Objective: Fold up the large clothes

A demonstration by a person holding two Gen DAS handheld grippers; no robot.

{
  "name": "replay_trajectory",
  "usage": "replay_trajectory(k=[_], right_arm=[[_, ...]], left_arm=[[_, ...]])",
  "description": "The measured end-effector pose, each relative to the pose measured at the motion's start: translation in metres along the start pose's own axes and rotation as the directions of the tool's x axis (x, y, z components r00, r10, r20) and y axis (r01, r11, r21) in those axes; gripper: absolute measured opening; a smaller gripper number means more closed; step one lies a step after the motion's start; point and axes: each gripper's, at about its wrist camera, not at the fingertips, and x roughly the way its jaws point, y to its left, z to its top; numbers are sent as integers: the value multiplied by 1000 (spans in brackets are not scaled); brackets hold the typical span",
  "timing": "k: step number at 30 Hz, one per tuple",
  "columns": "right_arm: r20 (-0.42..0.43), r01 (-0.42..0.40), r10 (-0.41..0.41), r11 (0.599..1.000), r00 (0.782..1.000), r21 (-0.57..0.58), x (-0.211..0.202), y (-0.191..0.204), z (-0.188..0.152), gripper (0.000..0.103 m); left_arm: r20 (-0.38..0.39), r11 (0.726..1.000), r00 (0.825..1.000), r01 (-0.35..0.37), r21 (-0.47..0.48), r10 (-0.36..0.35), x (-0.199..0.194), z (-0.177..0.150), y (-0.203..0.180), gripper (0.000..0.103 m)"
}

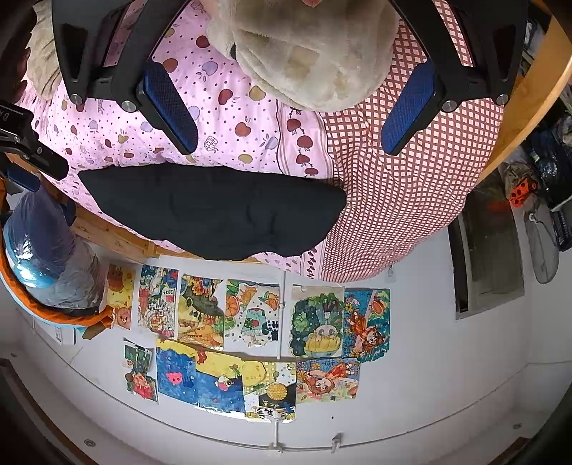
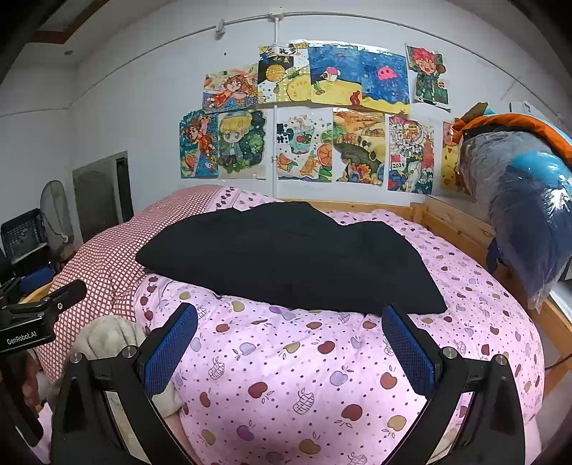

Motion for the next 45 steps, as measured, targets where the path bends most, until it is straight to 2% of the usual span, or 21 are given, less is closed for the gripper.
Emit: replay_trajectory(k=[45], right_arm=[[-13,-6,6,1000,1000,4,2,3,0,101]], left_arm=[[-6,1000,1000,-10,8,10,0,-4,-2,103]])
